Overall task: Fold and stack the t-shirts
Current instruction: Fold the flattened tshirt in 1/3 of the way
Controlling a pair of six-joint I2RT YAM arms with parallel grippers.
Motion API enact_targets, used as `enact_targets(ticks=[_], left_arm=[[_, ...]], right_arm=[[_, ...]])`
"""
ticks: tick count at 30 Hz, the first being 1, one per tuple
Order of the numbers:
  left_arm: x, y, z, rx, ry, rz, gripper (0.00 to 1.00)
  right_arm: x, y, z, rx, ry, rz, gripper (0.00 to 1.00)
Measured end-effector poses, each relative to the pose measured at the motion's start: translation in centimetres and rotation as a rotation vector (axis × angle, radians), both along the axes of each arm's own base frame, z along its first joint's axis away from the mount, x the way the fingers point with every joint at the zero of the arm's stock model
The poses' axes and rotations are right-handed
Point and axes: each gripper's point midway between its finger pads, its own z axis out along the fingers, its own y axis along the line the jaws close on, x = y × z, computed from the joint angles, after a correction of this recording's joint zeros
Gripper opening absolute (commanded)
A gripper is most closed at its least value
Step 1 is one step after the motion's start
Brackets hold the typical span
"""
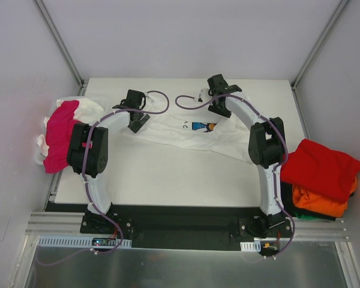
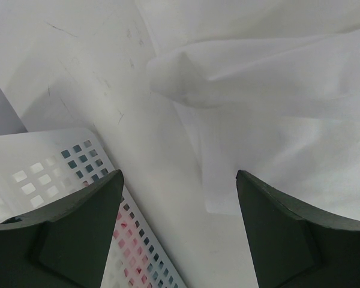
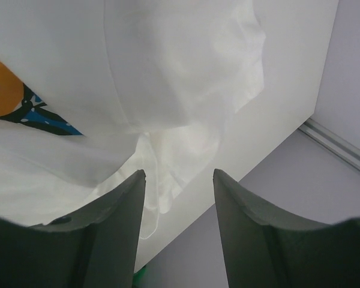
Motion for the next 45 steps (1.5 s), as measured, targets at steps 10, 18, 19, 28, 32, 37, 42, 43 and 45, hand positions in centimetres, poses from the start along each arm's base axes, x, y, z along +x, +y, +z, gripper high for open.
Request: enact_targets(ticks=[10, 18, 19, 28, 32, 37, 42, 43, 45], left_arm=[[0.0, 0.4, 0.5, 0.017, -0.011, 0.011, 0.77], [-0.8, 0.6, 0.0, 0.022, -0.008, 0.012, 0.76], [-1.0, 0.7, -0.3, 0.024, -0.001, 0.012, 0.76], [-1.3, 0.7, -0.7, 0.025, 0.007, 0.012, 0.76], [-0.7, 0.6, -0.2, 0.021, -0.010, 0.012, 0.76], [-0.2, 0.5, -0.6, 0.020, -0.015, 0.012, 0.76], [-0.4, 0.5, -1.7, 0.026, 0.010, 0.011, 0.76], [-0.3, 0.5, -1.8, 0.026, 0.011, 0.011, 0.75], [-0.3, 0.5, -1.8, 0.026, 0.011, 0.011, 0.75]], right_arm=[[-3.9, -1.1, 0.2, 0.004, 0.024, -0.014, 0.78], [-8.2, -2.1, 2.7, 0.063, -0.019, -0.040, 0.96], [-8.8, -2.3, 2.6, 0.068, -0.012, -0.042, 0.98], [-13.0, -3.5, -1.9, 0.065, 0.095, -0.065, 0.96], [-13.7, -3.9, -3.2, 0.062, 0.120, -0.073, 0.96], [-13.2, -4.4, -4.6, 0.068, 0.126, -0.090, 0.96], [-13.3, -4.9, -7.2, 0.059, 0.162, -0.103, 0.96], [-13.3, -5.1, -7.3, 0.048, 0.164, -0.103, 0.96], [-13.2, -5.1, -7.3, 0.046, 0.160, -0.100, 0.96]])
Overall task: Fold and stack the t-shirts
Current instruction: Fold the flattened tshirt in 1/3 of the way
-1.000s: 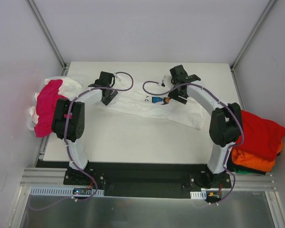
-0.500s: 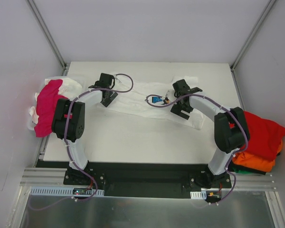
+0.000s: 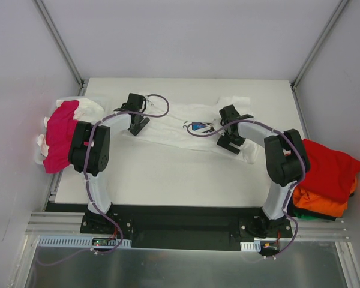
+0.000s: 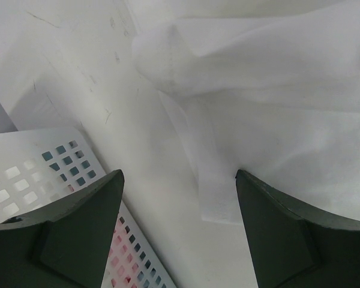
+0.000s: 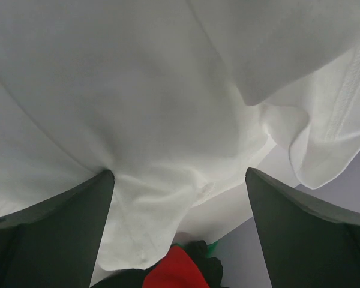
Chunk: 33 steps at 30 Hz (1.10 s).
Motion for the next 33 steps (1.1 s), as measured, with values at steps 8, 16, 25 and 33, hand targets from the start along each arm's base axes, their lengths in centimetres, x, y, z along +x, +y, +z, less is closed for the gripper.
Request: enact_targets(ticks=[8, 16, 25, 33], left_arm=[[0.0, 0.0, -0.1, -0.001, -0.001, 0.000, 0.74], [-1.4, 0.3, -0.4, -0.009, -0.026, 0.008, 0.73], [-6.9, 0.5, -0.5, 0.006, 0.000, -0.003, 0.73], [-12.2, -0.3, -0.5, 0.070, 0.009, -0.064, 0.75]], right_arm=[[-0.1, 0.0, 0.1, 0.010, -0.027, 0.004, 0.96], [-2.2, -0.3, 0.1, 0.032, -0.043, 0.013, 0.96], [-6.2, -0.3, -0.1, 0.052, 0.011, 0.033, 0.96], [-10.1, 0.1, 0.5, 0.057, 0.070, 0.062, 0.96]])
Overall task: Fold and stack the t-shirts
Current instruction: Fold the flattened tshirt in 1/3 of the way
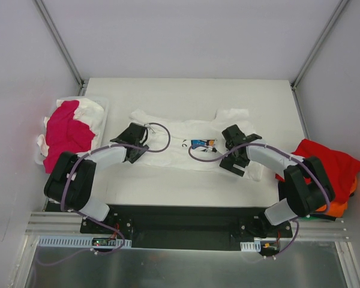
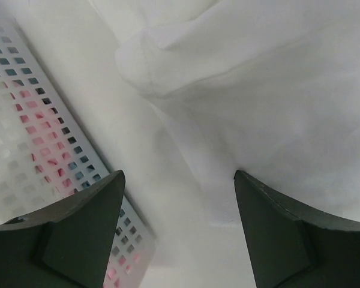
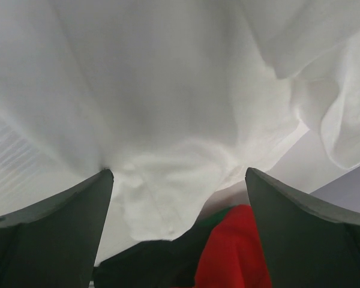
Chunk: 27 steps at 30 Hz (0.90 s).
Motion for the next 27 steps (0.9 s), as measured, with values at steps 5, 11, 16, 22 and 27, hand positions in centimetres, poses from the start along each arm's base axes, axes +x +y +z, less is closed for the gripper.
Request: enact_targets(ticks=[5, 11, 16, 22, 27], left_arm=[[-2.7, 0.2, 0.0, -0.003, 0.004, -0.006, 0.75], [-4.7, 0.8, 0.4, -0.009, 0.007, 0.004, 0.77], [-4.4, 0.8, 2.5, -0.029, -0.046, 0.004, 0.83], [-0.3, -1.2, 8.9, -0.105, -0.199, -0.003, 0.85], [4.4, -3.3, 13.0, -0.156, -0.300, -0.004, 0.84]], right_arm=[[-2.1, 0.6, 1.1, 0.014, 0.011, 0.030, 0.96], [-3.8, 0.7, 2.2, 0.026, 0.005, 0.045, 0.96], [-3.2, 0.4, 3.8, 0.022, -0.059, 0.027, 0.96], [1.4, 1.2, 8.2, 0.034, -0.244, -0.019, 0.96], [8.4, 2.6, 12.4, 0.097, -0.373, -0.115, 0.99]])
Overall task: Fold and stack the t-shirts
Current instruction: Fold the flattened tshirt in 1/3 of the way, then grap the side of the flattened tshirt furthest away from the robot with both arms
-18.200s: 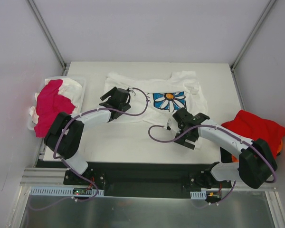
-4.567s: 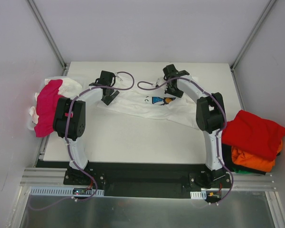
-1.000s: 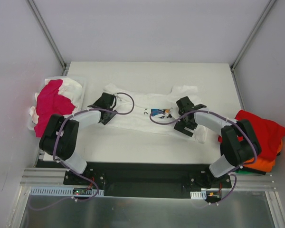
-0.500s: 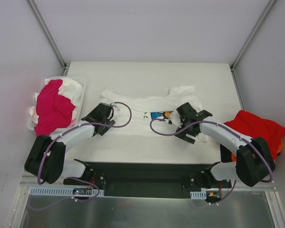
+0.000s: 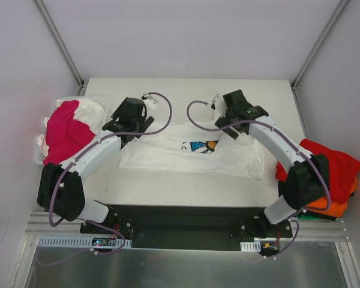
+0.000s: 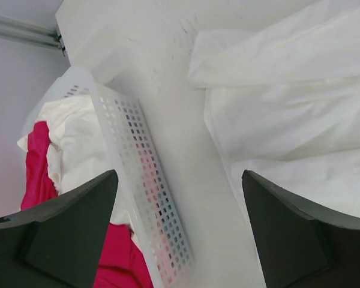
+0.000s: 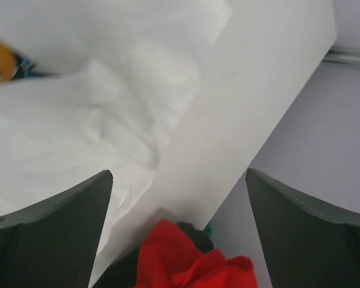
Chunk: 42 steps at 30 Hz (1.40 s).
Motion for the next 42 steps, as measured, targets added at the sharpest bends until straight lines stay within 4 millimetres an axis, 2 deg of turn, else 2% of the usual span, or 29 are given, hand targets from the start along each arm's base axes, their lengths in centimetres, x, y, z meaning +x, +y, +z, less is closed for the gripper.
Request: enact_targets(ticks=[3, 7, 15, 24, 27, 32, 42], left_arm=[[1.7, -0.6, -0.4, -0.004, 0.011, 0.003, 0.84], [3.2, -0.9, -2.0, -0.009, 0.054, 0.016, 0.84], [5.3, -0.6, -2.7, -0.061, 0.072, 0.048, 0.84], [6.7, -1.3, -3.6, -0.101, 0.090, 0.052, 0.84], [6.9, -1.5, -4.8, -0.108, 0.115, 0.058, 0.84], [6.8, -1.8, -7.2, -0.109, 0.169, 0.061, 0.83], [6.7, -1.8, -8.3, -0.114, 0.194, 0.071, 0.83]], right_arm=[[4.9, 0.8, 1.5, 0.055, -0.045, -0.068, 0.98], [9.1, 2.0, 1.3, 0.111, -0.057, -0.107, 0.98], [12.1, 3.9, -2.7, 0.277, 0.049, -0.170, 0.99], [17.7, 4.8, -4.1, 0.513, 0.072, -0.258, 0.98], [18.1, 5.5, -5.6, 0.549, 0.110, -0.267, 0.96], [16.9, 6.3, -8.4, 0.575, 0.214, -0.278, 0.96], [15.6, 6.9, -9.2, 0.607, 0.293, -0.269, 0.91]])
